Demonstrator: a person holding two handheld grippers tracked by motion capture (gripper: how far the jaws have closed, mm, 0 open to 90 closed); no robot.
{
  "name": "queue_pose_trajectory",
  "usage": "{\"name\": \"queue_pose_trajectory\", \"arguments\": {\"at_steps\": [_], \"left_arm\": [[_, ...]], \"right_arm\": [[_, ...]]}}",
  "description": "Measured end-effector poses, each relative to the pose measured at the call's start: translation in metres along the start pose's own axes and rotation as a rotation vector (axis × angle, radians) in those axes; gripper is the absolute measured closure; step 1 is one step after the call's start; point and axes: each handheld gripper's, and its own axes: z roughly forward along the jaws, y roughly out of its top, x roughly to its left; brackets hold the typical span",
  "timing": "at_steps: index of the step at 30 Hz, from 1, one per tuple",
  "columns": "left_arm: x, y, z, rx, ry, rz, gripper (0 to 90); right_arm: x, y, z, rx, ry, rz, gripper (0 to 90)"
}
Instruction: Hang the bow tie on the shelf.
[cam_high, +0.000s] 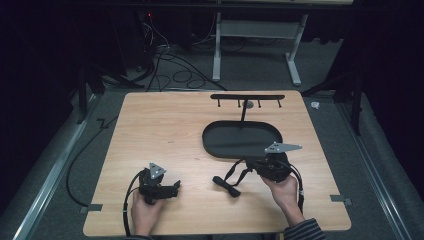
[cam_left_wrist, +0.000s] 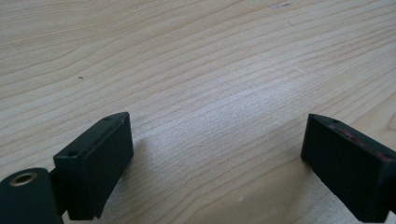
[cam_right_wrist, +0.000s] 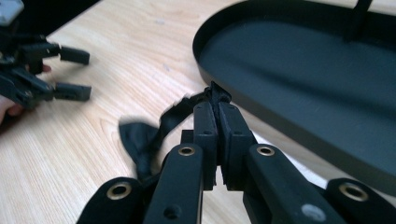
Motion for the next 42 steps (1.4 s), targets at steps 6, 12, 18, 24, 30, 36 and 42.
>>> {"name": "queue_pose_trajectory", "arguments": {"at_steps": [6,12,18,24,30,36,42], "left_arm": [[0.0,0.0,0.0,0.0,0.0,-0.001,9.6],[0.0,0.0,0.0,-0.001,0.0,-0.001,9.8],[0.0,0.0,0.0,-0.001,0.001,-0.001,9.8],[0.0,0.0,0.0,-0.001,0.001,-0.001,10.1],[0.0,0.0,0.0,-0.002,0.002,-0.003,10.2],[0.0,0.0,0.0,-0.002,0.003,-0.003,10.3],[0.0,0.0,0.0,-0.001,0.004,-0.004,10.6]], "right_arm": [[-0.005,0.009,-0.016,-0.057,-0.024,-0.012,88.3],[-0.013,0.021,-0.032,-0.092,-0.062,-0.026,88.3],[-0.02,0.033,-0.042,-0.112,-0.09,-0.041,88.2],[-0.03,0.045,-0.047,-0.117,-0.109,-0.057,88.2],[-0.037,0.058,-0.048,-0.119,-0.125,-0.062,88.2],[-0.043,0.069,-0.046,-0.123,-0.134,-0.07,88.2],[-0.048,0.082,-0.043,-0.12,-0.142,-0.075,88.2]]}}
